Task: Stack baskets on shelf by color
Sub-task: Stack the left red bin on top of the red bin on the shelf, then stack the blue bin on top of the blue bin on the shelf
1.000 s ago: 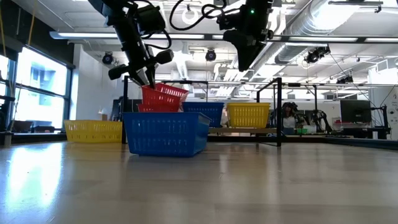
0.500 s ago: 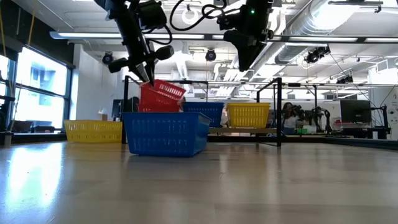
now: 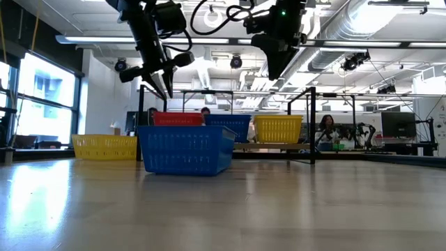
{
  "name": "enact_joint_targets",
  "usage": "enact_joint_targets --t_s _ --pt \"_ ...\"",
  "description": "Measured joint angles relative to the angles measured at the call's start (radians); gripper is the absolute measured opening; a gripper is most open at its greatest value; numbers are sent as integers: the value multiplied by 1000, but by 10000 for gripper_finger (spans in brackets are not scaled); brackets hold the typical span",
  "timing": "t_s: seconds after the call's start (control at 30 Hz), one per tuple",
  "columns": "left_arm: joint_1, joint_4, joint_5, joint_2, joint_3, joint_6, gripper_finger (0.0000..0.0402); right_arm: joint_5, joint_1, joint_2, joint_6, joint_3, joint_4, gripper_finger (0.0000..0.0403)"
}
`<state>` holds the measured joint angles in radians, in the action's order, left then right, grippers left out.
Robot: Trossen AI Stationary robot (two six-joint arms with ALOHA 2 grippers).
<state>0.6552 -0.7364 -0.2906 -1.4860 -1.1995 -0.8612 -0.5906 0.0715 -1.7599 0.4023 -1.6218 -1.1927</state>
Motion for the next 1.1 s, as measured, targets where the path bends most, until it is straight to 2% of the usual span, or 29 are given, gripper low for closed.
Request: enact_joint_targets --t_s 0.27,0.47,0.7,0.93,1.1 --pt "0 -1 -10 0 -3 40 73 0 0 0 0 0 -6 80" --pt "-19 0 34 1 -76 202 62 14 0 0 -17 0 -8 80" --pt "-82 -88 151 6 -177 395 59 189 -1 0 -44 0 -8 80" --pt "-149 -245 148 70 -198 502 60 374 -43 0 -44 0 25 80" --pt "-196 -307 141 140 -168 548 60 514 -91 0 -50 0 115 80"
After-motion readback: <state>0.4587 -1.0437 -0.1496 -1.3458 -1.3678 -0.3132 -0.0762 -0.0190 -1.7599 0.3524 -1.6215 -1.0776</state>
